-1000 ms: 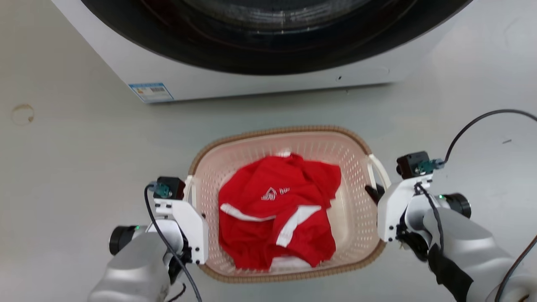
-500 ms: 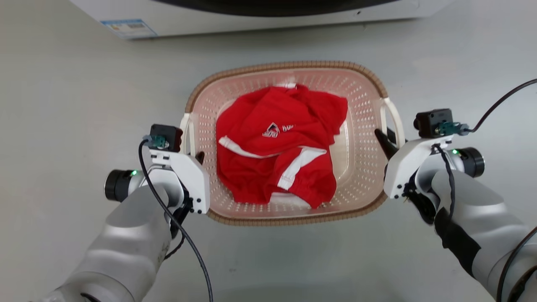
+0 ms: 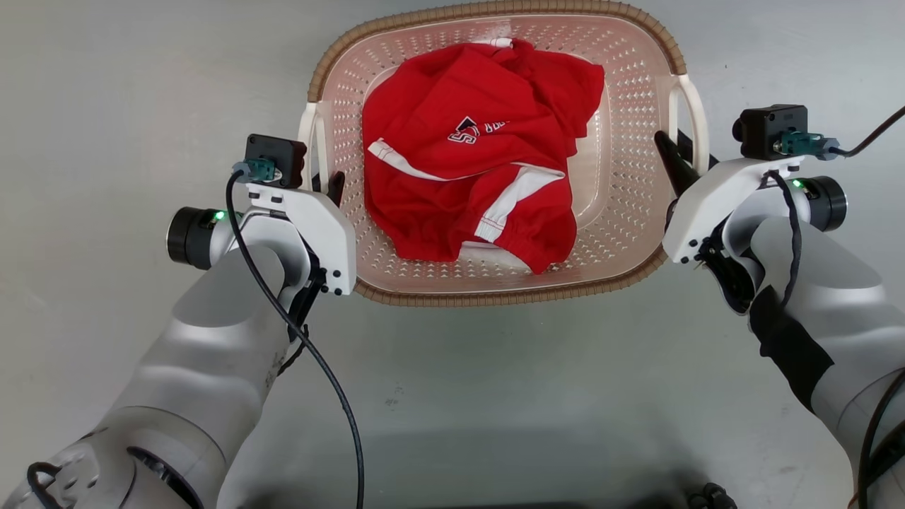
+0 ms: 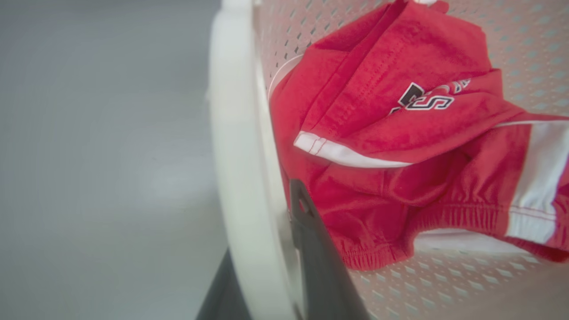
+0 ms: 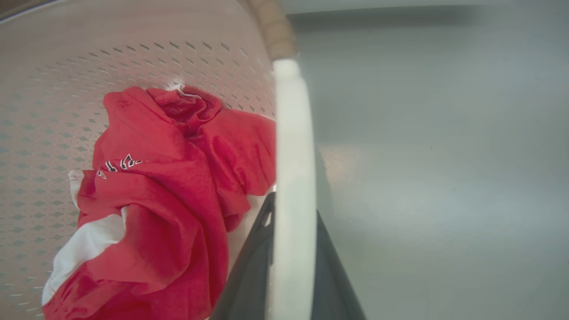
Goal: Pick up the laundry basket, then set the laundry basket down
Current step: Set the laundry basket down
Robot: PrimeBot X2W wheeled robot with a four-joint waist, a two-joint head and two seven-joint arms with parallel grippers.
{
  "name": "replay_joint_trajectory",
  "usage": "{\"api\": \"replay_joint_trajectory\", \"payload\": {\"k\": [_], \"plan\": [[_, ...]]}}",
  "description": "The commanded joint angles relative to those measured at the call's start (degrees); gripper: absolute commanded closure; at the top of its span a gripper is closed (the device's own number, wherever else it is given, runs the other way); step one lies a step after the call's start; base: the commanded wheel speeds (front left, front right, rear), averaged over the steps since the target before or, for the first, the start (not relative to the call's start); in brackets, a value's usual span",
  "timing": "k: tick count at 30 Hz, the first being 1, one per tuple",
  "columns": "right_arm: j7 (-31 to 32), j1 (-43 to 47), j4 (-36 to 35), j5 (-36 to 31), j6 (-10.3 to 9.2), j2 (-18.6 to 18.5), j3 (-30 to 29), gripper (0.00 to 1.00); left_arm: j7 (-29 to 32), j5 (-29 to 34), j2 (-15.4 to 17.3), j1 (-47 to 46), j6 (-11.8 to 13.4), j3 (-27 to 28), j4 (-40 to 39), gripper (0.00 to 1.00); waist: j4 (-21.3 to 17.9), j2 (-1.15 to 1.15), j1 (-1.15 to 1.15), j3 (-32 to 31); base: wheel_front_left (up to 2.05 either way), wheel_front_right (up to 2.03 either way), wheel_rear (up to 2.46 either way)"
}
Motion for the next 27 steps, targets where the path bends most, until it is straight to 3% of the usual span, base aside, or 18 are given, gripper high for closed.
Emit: {"api": "replay_joint_trajectory", "payload": {"k": [1, 17, 27], "plan": [[-1.3, 1.7, 1.1, -1.2, -0.41, -4.9, -1.7, 1.0, -0.3, 1.0, 5.7, 0.2, 1.5, 0.2, 2.2, 1.0, -0.1, 0.0, 0.0, 0.4, 0.0, 0.0, 0.0], [-1.3, 3.6, -2.3, -10.9, -0.41, -4.8, -11.5, 1.0, 0.2, 1.8, 5.9, -0.9, 1.9, -1.0, 2.2, 1.0, -0.6, 0.0, 0.0, 1.5, 0.0, 0.0, 0.0], [-1.3, 4.7, -3.0, -14.1, -0.41, -4.7, -14.4, 1.0, 0.3, 1.9, 5.8, -1.0, 1.9, -1.6, 2.2, 1.0, -0.7, 0.0, 0.0, 1.7, 0.0, 0.0, 0.0]]}}
